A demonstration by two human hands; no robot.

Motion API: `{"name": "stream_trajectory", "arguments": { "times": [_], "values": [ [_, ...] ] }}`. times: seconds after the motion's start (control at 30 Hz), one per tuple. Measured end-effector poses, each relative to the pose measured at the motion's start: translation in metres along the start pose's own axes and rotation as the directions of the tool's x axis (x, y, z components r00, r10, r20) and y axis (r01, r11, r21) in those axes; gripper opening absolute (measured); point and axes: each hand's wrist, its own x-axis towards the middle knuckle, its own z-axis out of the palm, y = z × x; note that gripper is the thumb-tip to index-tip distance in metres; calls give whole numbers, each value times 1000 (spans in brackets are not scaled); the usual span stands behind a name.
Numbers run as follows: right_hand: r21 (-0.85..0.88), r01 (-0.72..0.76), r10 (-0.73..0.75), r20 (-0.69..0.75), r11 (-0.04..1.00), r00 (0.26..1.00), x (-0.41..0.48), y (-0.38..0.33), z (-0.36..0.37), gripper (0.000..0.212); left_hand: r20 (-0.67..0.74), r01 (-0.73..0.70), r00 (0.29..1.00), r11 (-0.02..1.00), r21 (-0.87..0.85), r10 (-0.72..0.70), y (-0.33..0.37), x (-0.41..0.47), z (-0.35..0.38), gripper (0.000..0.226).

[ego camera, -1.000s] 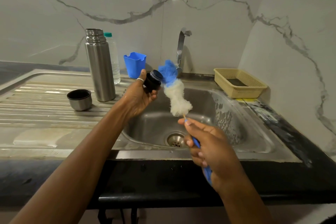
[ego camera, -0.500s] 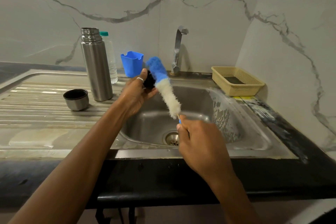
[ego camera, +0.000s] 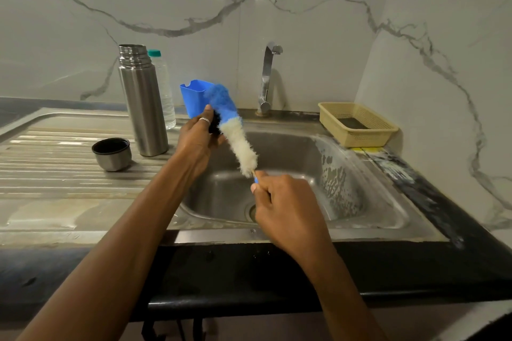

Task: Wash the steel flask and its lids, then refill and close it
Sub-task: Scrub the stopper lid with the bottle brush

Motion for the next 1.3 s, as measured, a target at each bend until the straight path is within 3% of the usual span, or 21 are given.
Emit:
{"name": "stream_trajectory", "arguments": {
  "times": [0.2, 0.3, 0.33, 0.43, 0.5, 0.67, 1.03, 1.17, 1.3],
  "values": [
    [-23, -34, 33, -34, 999, 999, 17, 3, -3, 27, 92, -9, 996, 999, 47, 5, -7, -11, 11, 19],
    [197, -99, 106, -24, 975, 994, 24, 9, -12, 28, 48, 0, 999, 999, 35, -2, -4, -9, 12, 18],
    [350, -159, 168, 5, 923, 986, 22, 12, -15, 28, 13, 5, 1000, 999, 35, -5, -3, -7, 9, 17],
    [733, -353, 317, 195, 582, 928, 16, 17, -22, 22, -47, 25, 999, 999, 32, -23, -1, -2, 1, 14],
    [762, -431, 343, 288, 484, 894, 17, 21, -21, 22, -49, 39, 998, 999, 36, -37, -2, 0, -1, 13],
    [749, -528, 402, 375, 400, 835, 19, 24, -18, 23, -53, 38, 998, 998, 56, -35, -4, 0, -2, 12],
    [629, -527, 379, 368, 572, 849, 15, 14, -15, 31, -14, -65, 998, 986, 152, 68, -8, 3, -2, 12],
    [544, -492, 366, 330, 679, 870, 5, 5, -3, 30, -37, -124, 990, 973, 194, 133, -9, 8, -9, 23],
    [544, -494, 379, 316, 678, 869, 15, 4, -2, 29, 32, -172, 985, 949, 263, 169, -10, 6, -10, 24]
  ]
}}
